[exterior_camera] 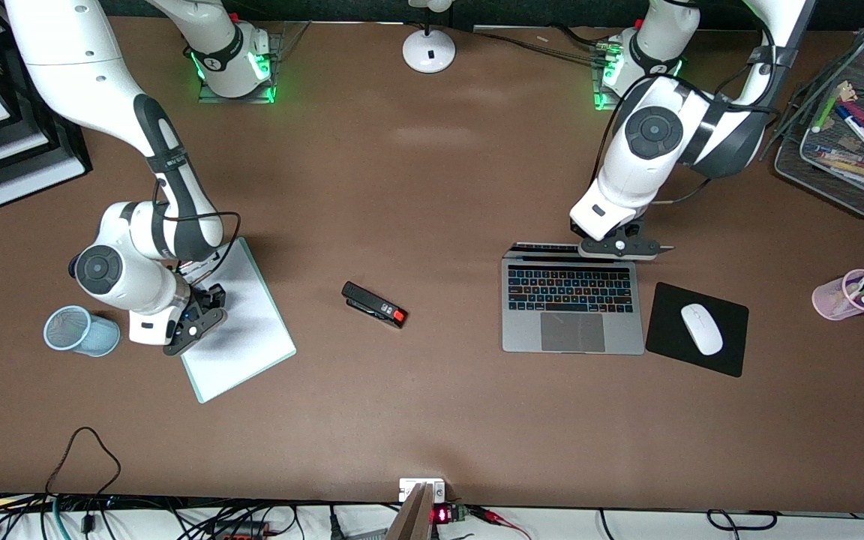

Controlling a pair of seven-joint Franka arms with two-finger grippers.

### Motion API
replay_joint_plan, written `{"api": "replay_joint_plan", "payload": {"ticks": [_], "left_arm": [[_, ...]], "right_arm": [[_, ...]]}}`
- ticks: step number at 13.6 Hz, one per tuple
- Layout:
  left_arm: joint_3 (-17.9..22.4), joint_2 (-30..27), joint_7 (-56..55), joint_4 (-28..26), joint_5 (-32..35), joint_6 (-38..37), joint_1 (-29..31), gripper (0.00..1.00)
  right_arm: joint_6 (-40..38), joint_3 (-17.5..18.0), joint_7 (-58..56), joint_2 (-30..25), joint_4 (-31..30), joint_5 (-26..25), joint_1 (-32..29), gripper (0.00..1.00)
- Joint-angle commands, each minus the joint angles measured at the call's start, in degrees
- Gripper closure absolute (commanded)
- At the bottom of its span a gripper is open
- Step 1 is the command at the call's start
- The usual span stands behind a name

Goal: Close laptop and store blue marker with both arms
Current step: 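Push the laptop lid down with the left gripper while the right gripper lifts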

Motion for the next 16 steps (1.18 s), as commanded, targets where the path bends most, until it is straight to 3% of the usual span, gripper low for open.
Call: {"api": "replay_joint_plan", "payload": {"ticks": [1,5,11,16], "left_arm": [[-0.16,3.85,-1.04,3.25,1.97,2.75,0.56,1.0],[1.25,6.75,-1.04,3.6,6.0,7.68,0.56,1.0],[3.36,12.64,-0.95,7.02,6.63,13.48,0.39,1.0],[3.89,17.56,-0.95,11.5,8.56,15.07,0.3,1.0]], "right_arm": [[-7.15,0.13,-0.87,0.37,6.47,1.21,-0.61,1.0],[-11.3,0.12,-1.83,-0.68,9.12,1.21,-1.05,1.0],[-14.99,0.21,-9.55,-5.87,9.21,1.39,-3.33,1.0],[-20.6,0.12,-23.78,-6.66,12.01,10.69,-9.48,1.0]]}}
